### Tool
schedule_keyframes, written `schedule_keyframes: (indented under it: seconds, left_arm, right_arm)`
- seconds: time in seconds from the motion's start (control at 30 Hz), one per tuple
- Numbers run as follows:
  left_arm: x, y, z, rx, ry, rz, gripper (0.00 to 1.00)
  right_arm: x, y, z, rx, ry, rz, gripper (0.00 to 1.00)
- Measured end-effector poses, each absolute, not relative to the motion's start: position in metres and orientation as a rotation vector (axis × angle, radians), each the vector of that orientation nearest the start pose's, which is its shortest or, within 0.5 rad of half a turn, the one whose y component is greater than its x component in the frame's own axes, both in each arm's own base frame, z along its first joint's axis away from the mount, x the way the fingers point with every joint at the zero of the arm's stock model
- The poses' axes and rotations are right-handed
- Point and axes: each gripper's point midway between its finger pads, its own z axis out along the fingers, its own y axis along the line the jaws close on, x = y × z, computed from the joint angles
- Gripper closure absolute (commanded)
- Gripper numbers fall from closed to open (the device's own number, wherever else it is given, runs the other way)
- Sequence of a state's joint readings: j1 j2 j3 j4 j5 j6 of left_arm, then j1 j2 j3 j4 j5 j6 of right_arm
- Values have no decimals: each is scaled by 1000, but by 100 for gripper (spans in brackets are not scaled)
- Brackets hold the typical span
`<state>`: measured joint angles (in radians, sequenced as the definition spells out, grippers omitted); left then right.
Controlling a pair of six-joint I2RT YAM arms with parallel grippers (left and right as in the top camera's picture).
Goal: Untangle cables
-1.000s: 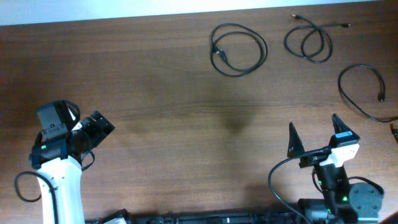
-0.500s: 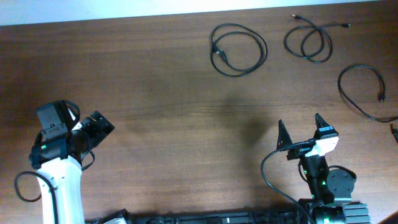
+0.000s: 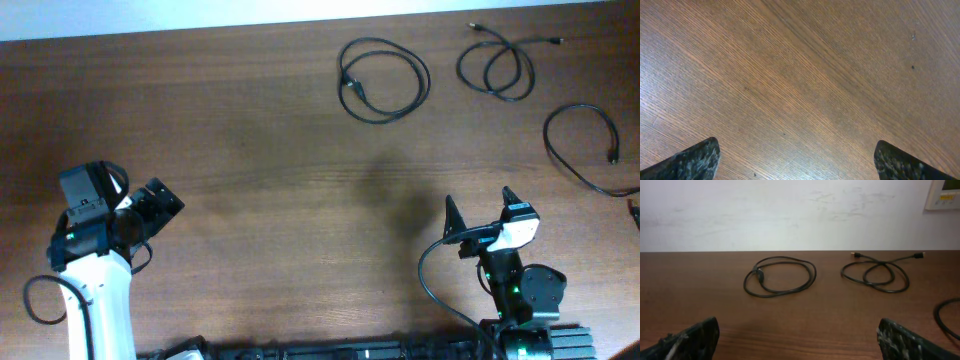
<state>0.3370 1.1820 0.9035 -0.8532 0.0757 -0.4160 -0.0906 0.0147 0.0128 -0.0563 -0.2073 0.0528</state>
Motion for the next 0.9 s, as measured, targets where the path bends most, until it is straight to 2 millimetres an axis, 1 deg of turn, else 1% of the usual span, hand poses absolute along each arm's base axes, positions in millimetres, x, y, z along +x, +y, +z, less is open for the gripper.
schedule_keyframes:
  seconds: [0.33,0.4,0.57,0.63,0.67,0.7,0.73,0.77,0.8,0.83,0.9]
  left_arm:
    - [265,79,126,-973,2522,-126,1]
    - [280,84,134,-944,2457,-126,1]
    - [280,84,134,-943,2454,-127,1]
    - [282,77,135,-917,2464,-184,1]
    - [286,70,137,-868,2468,-230,1]
    - [288,63,143,-786,2467,-269,1]
    - [287,57,154,-690,2451,-290,1]
    - [286,46,175,-545,2404,-320,1]
    - [282,37,187,-436,2379,-341,1]
    - [272,25,204,-312,2338,-353,1]
    - [257,15,232,-184,2242,-324,1]
  right_arm:
    - [245,13,163,-42,1629,140,1]
    - [245,13,163,-43,1628,140,1]
    - [245,13,163,-42,1628,140,1]
    - [245,13,163,-42,1628,140,1]
    - [245,13,163,-42,1628,140,1]
    - [245,13,163,-42,1628,140,1]
    - [245,13,163,-42,1628,140,1]
    - [245,13,163,-42,1628,140,1]
    - [245,13,163,-42,1628,140,1]
    - [245,13,163,-42,1628,140,1]
    - [245,13,163,-42,1626,139,1]
